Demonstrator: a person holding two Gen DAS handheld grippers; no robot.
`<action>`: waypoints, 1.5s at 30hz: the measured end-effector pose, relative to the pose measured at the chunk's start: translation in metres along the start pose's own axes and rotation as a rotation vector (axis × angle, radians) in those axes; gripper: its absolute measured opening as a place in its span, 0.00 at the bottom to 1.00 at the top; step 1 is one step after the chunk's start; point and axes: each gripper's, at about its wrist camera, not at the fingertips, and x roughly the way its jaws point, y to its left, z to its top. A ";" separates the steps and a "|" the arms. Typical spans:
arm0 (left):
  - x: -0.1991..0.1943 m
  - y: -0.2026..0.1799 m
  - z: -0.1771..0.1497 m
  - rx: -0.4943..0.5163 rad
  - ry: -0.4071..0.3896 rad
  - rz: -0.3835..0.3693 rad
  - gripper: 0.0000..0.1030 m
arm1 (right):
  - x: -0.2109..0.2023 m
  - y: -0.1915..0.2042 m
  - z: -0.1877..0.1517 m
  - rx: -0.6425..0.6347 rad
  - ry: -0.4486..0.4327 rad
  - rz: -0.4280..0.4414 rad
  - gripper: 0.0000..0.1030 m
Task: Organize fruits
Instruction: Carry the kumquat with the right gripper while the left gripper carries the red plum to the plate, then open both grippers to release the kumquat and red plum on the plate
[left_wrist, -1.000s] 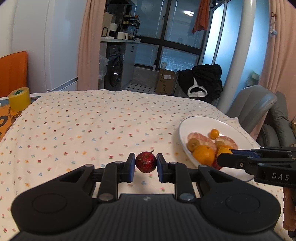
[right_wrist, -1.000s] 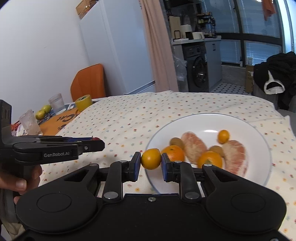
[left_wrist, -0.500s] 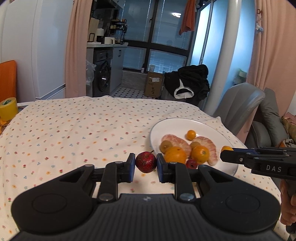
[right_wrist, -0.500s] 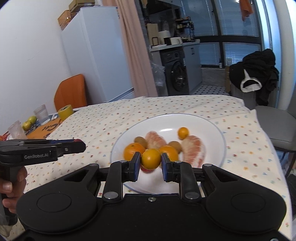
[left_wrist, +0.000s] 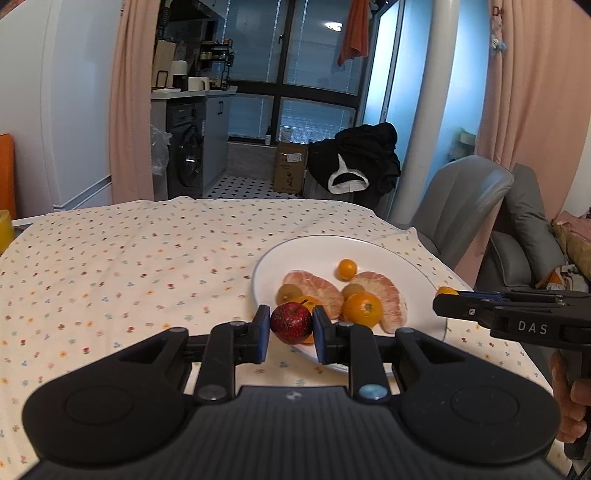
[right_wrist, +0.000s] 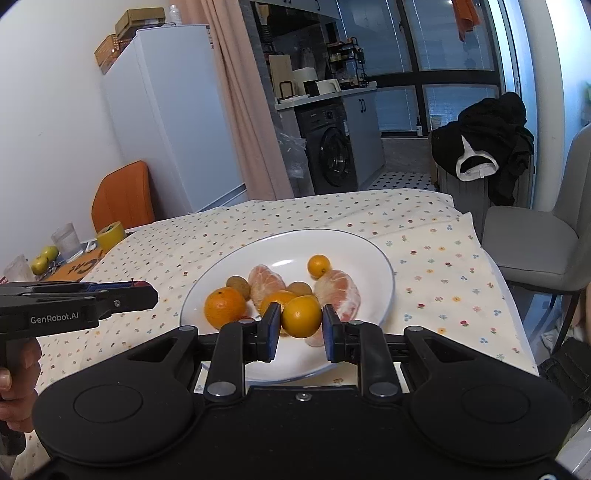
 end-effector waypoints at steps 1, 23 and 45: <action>0.002 -0.003 0.000 0.004 0.002 -0.002 0.22 | 0.001 -0.002 -0.001 0.006 0.000 0.002 0.22; 0.028 -0.037 -0.003 0.063 0.060 -0.077 0.22 | 0.002 -0.025 -0.010 0.071 0.004 -0.012 0.28; -0.009 -0.015 -0.001 0.023 0.033 0.002 0.48 | -0.008 0.000 -0.009 0.040 -0.010 0.027 0.38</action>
